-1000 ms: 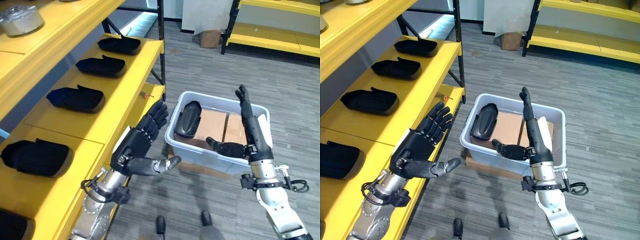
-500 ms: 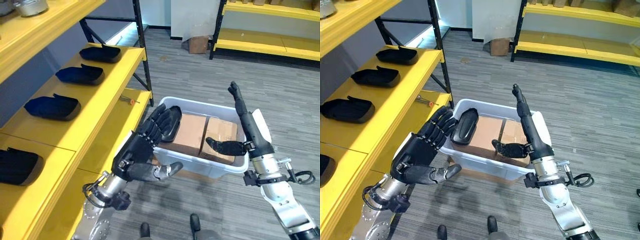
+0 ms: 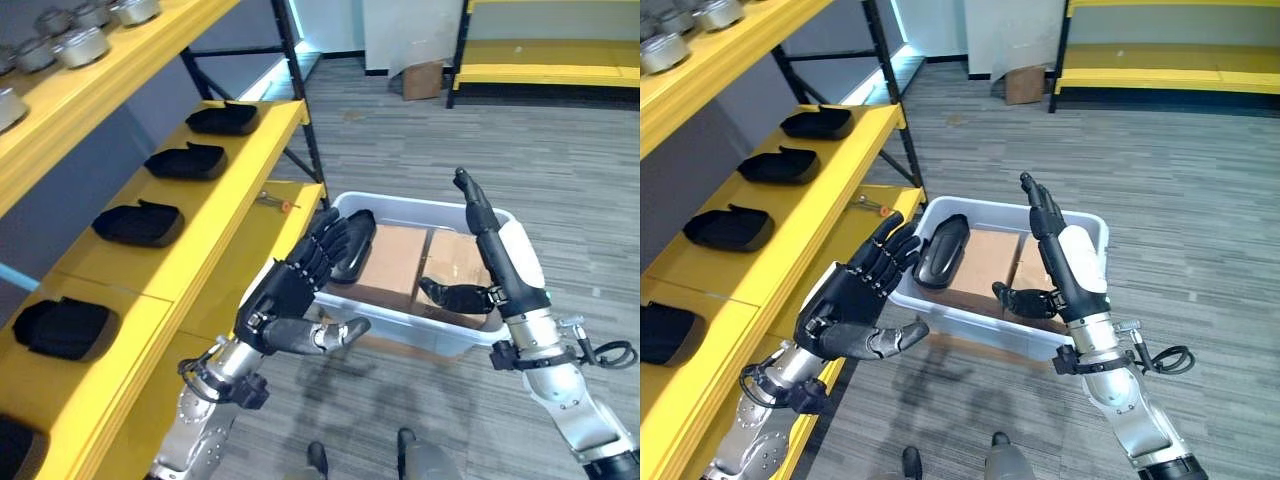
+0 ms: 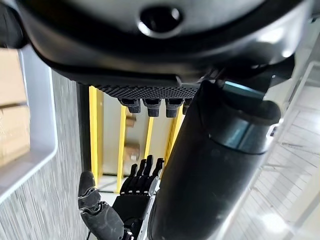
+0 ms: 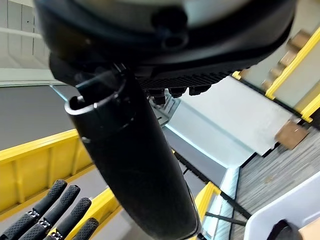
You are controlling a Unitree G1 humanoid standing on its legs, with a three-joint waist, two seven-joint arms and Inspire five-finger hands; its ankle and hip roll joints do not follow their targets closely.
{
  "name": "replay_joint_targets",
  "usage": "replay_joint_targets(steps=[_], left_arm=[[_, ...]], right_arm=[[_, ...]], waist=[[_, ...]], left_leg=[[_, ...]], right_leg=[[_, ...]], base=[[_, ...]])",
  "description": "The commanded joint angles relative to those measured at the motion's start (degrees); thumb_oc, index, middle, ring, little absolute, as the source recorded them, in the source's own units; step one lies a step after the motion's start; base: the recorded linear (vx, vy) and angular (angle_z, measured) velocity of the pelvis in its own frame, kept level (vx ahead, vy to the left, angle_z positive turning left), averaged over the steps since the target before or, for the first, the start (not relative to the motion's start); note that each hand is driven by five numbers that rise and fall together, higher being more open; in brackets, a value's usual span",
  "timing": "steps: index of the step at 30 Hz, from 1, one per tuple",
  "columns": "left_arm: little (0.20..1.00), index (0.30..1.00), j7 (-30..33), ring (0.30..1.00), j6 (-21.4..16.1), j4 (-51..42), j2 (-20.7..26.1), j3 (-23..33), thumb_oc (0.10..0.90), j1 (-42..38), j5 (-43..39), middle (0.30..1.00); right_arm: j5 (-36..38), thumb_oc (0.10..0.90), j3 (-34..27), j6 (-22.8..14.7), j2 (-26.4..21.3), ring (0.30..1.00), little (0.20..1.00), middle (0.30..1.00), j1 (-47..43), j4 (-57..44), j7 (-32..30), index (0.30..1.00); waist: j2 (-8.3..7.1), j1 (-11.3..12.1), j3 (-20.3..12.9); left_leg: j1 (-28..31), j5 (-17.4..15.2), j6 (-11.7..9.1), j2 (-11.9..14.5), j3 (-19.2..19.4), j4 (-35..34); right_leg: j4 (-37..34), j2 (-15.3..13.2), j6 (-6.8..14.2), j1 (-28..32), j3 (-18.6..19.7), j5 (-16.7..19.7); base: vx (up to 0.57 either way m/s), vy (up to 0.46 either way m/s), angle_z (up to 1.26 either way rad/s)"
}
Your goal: Move parts from the plastic box to the shelf.
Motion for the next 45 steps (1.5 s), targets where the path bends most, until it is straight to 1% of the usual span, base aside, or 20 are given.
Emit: replay_joint_targets(steps=[1, 6, 8, 9, 10, 12, 15, 16, 19, 20, 22, 24, 26, 28, 30, 31, 33, 36, 40, 45], left_arm=[[1.0, 1.0, -1.81, 1.0, -4.77, -6.74, 0.45, 4.78, 0.9, -1.06, -3.92, 1.0], [1.0, 1.0, -1.82, 1.0, -4.78, -6.73, 0.46, 4.77, 0.9, -1.06, -3.93, 1.0], [1.0, 1.0, -2.8, 1.0, -5.71, -6.37, 0.05, 5.01, 0.9, 0.03, -4.33, 1.0], [1.0, 1.0, -2.71, 1.0, -6.38, -5.9, 0.0, 5.01, 0.9, 0.26, -4.67, 1.0], [1.0, 1.0, -2.95, 1.0, -5.24, -5.03, 0.17, 5.43, 0.9, -0.08, -6.1, 1.0], [1.0, 1.0, -3.69, 1.0, -3.52, -5.98, 0.44, 4.93, 0.9, -0.48, -5.73, 1.0], [1.0, 1.0, -4.37, 1.0, -2.5, -6.36, 1.23, 4.82, 0.9, -0.62, -6.05, 1.0], [1.0, 1.0, -4.46, 1.0, -2.46, -6.34, 1.28, 4.84, 0.9, -0.59, -6.06, 1.0], [1.0, 1.0, -7.37, 1.0, -1.05, -6.14, 1.57, 4.87, 0.9, -0.92, -7.23, 1.0], [1.0, 1.0, -8.23, 1.0, -1.03, -6.13, 0.97, 4.5, 0.9, -1.24, -6.11, 1.0], [1.0, 1.0, -6.02, 1.0, -1.02, -6.29, 0.58, 4.13, 0.9, -1.34, -3.58, 1.0], [1.0, 1.0, -4.69, 1.0, -0.13, -6.24, 0.46, 4.33, 0.9, -1.53, -2.82, 1.0], [1.0, 1.0, -4.65, 1.0, 0.64, -5.8, 0.65, 4.77, 0.9, -1.52, -3.04, 1.0], [1.0, 1.0, -6.16, 1.0, 1.76, -5.43, 1.44, 5.12, 0.9, -1.77, -3.44, 1.0], [1.0, 1.0, -6.3, 1.0, 1.64, -5.17, 2.52, 4.8, 0.9, -1.51, -3.11, 1.0], [1.0, 1.0, -5.94, 1.0, 1.95, -5.59, 2.93, 4.66, 0.9, -1.21, -3.17, 1.0], [1.0, 1.0, -4.9, 1.0, 1.66, -5.56, 3.15, 4.45, 0.9, -1.16, -3.0, 1.0], [1.0, 1.0, -4.32, 1.0, 0.96, -5.43, 3.6, 4.24, 0.9, -0.8, -4.53, 1.0], [1.0, 1.0, -4.67, 1.0, 1.48, -6.46, 3.96, 4.77, 0.9, 1.71, -5.29, 1.0], [1.0, 1.0, -4.29, 1.0, 0.48, -5.94, 5.47, 4.94, 0.9, 2.34, -5.38, 1.0]], right_arm=[[-0.4, 0.9, -2.23, -7.49, -0.91, 1.0, 1.0, 1.0, -3.57, -7.3, -0.05, 1.0], [-0.38, 0.9, -2.25, -7.48, -0.9, 1.0, 1.0, 1.0, -3.55, -7.31, -0.03, 1.0], [0.65, 0.9, -3.42, -8.97, -0.98, 1.0, 1.0, 1.0, -1.68, -7.36, 1.64, 1.0], [0.67, 0.9, -3.5, -10.04, -1.21, 1.0, 1.0, 1.0, -1.64, -7.07, 2.4, 1.0], [0.61, 0.9, -2.24, -9.31, -1.04, 1.0, 1.0, 1.0, -2.26, -7.91, 3.66, 1.0], [0.78, 0.9, -2.31, -7.54, -0.72, 1.0, 1.0, 1.0, -2.43, -9.08, 3.76, 1.0], [-2.26, 0.9, -1.69, -6.85, -0.31, 1.0, 1.0, 1.0, -3.27, -8.55, 2.87, 1.0], [-2.36, 0.9, -1.68, -6.81, -0.3, 1.0, 1.0, 1.0, -3.3, -8.46, 2.8, 1.0], [-3.61, 0.9, -1.64, -4.96, -0.63, 1.0, 1.0, 1.0, -4.01, -7.37, 1.39, 1.0], [-5.55, 0.9, -1.0, -4.69, -0.47, 1.0, 1.0, 1.0, -5.21, -5.96, 0.65, 1.0], [-7.07, 0.9, -0.23, -4.52, -0.14, 1.0, 1.0, 1.0, -6.25, -4.59, 0.41, 1.0], [-7.31, 0.9, -0.05, -5.06, -0.23, 1.0, 1.0, 1.0, -6.79, -3.17, 0.85, 1.0], [-8.18, 0.9, 0.06, -5.04, -0.68, 1.0, 1.0, 1.0, -7.12, -2.21, 0.66, 1.0], [-8.51, 0.9, 1.17, -3.48, -1.36, 1.0, 1.0, 1.0, -8.45, -1.56, 0.51, 1.0], [-8.34, 0.9, 2.83, -1.96, -2.22, 1.0, 1.0, 1.0, -9.92, -0.91, 1.37, 1.0], [-8.06, 0.9, 3.26, -0.66, -2.52, 1.0, 1.0, 1.0, -10.2, -0.98, 2.65, 1.0], [-8.36, 0.9, 2.95, -1.01, -2.79, 1.0, 1.0, 1.0, -9.59, -0.91, 4.32, 1.0], [-9.45, 0.9, 2.87, -2.12, -3.57, 1.0, 1.0, 1.0, -7.77, -0.76, 6.04, 1.0], [-8.54, 0.9, 3.09, 0.01, -7.13, 1.0, 1.0, 1.0, -6.74, -0.01, 8.76, 1.0], [-8.17, 0.9, 3.54, 1.54, -9.97, 1.0, 1.0, 1.0, -6.16, 1.66, 8.95, 1.0]], waist=[[-3.49, 1.71, -1.23], [-3.53, 1.74, -1.18], [-3.75, 1.75, -0.96], [-3.61, 1.89, -0.98], [-4.19, 2.96, -1.4], [-5.71, 4.06, -2.65], [-6.93, 5.77, -3.65], [-7.0, 5.86, -3.71], [-7.83, 7.36, -4.3], [-7.7, 7.88, -3.74], [-7.72, 8.55, -3.12], [-7.83, 8.74, -2.75], [-7.93, 8.8, -2.57], [-7.84, 8.27, -2.21], [-7.89, 7.41, -1.99], [-7.68, 6.6, -1.93], [-7.59, 6.11, -2.12], [-7.65, 6.03, -2.81], [-8.13, 6.72, -3.19], [-8.06, 6.61, -2.43]], left_leg=[[-4.9, 8.32, -3.71, 0.07, -1.35, -9.66], [-4.78, 8.35, -3.7, 0.04, -1.31, -9.75], [-7.59, 8.54, -3.76, 0.3, -0.21, -11.06], [-7.12, 7.35, -3.51, -0.04, -0.43, -11.17], [-4.33, 3.15, -2.18, -1.91, -1.54, -8.43], [-3.43, -0.51, -0.32, -3.98, -1.43, -6.31], [-3.55, -2.87, 2.03, -6.1, -1.18, -4.97], [-3.56, -2.95, 2.15, -6.22, -1.18, -4.95], [-4.15, -3.74, 4.05, -7.49, -0.81, -4.03], [-3.33, -4.06, 5.47, -7.86, -0.56, -4.16], [-2.49, -4.99, 6.56, -8.18, 0.28, -4.07], [-1.35, -5.42, 6.8, -8.33, 0.54, -4.39], [-0.36, -5.63, 6.53, -8.27, 0.26, -4.75], [0.8, -5.71, 5.66, -7.54, -0.64, -5.45], [2.21, -6.27, 5.02, -7.25, -1.45, -6.13], [3.41, -6.34, 4.93, -6.85, -2.74, -6.96], [4.12, -6.08, 4.64, -6.66, -3.37, -8.02], [4.46, -5.55, 3.86, -6.27, -3.8, -9.26], [5.06, -4.94, 2.63, -5.53, -4.49, -10.83], [4.52, -4.5, 2.13, -4.74, -4.74, -10.88]], right_leg=[[-13.68, 2.27, 0.92, 13.1, 0.26, 2.53], [-13.7, 2.24, 0.93, 13.17, 0.28, 2.52], [-13.08, 1.91, 0.99, 14.19, 0.08, 1.89], [-12.48, 1.85, 1.03, 14.3, 0.58, 1.2], [-11.75, 0.53, 1.42, 15.09, -0.5, -0.23], [-12.32, -2.35, 3.19, 14.84, -2.14, 0.57], [-11.42, -5.52, 5.2, 14.8, -3.81, 0.7], [-11.34, -5.64, 5.28, 14.83, -3.93, 0.67], [-6.83, -6.59, 5.8, 14.83, -6.04, -0.25], [3.5, -8.07, 6.51, 10.23, -6.76, 3.86], [11.25, -8.73, 6.72, 7.59, -8.35, 5.75], [12.98, -8.13, 6.73, 5.56, -8.65, 6.33], [9.95, -6.85, 6.34, 4.31, -8.86, 5.47], [0.99, -5.5, 5.91, 3.05, -7.61, 5.25], [-8.03, -5.32, 7.12, 2.94, -4.86, 8.08], [-9.34, -4.64, 7.62, 2.63, -1.84, 8.44], [-10.67, -4.26, 7.64, 3.57, -1.22, 8.25], [-12.09, -3.91, 7.39, 4.64, -1.68, 8.01], [-14.85, -3.82, 6.7, 7.23, -2.93, 7.33], [-14.93, -3.93, 6.31, 7.55, -3.17, 6.79]], base=[[0.18, 0.079, -0.02], [0.07, 0.036, -0.31], [0.36, 0.235, -0.34], [0.66, 0.535, -0.13], [0.75, 0.631, 0.06], [0.64, 0.533, -0.18], [0.29, 0.267, 0.17], [0.24, 0.187, 0.13], [0.14, 0.14, 0.22], [0.11, 0.187, 0.41], [0.11, 0.113, 0.27], [0.1, -0.035, 0.13], [0.08, -0.167, 0.11], [0.1, -0.264, -0.24], [0.15, -0.23, -0.01], [0.14, -0.13, 0.02], [0.08, -0.098, 0.28], [0.06, -0.093, 0.4], [0.06, -0.101, -0.01], [0.0, -0.114, 0.07]])
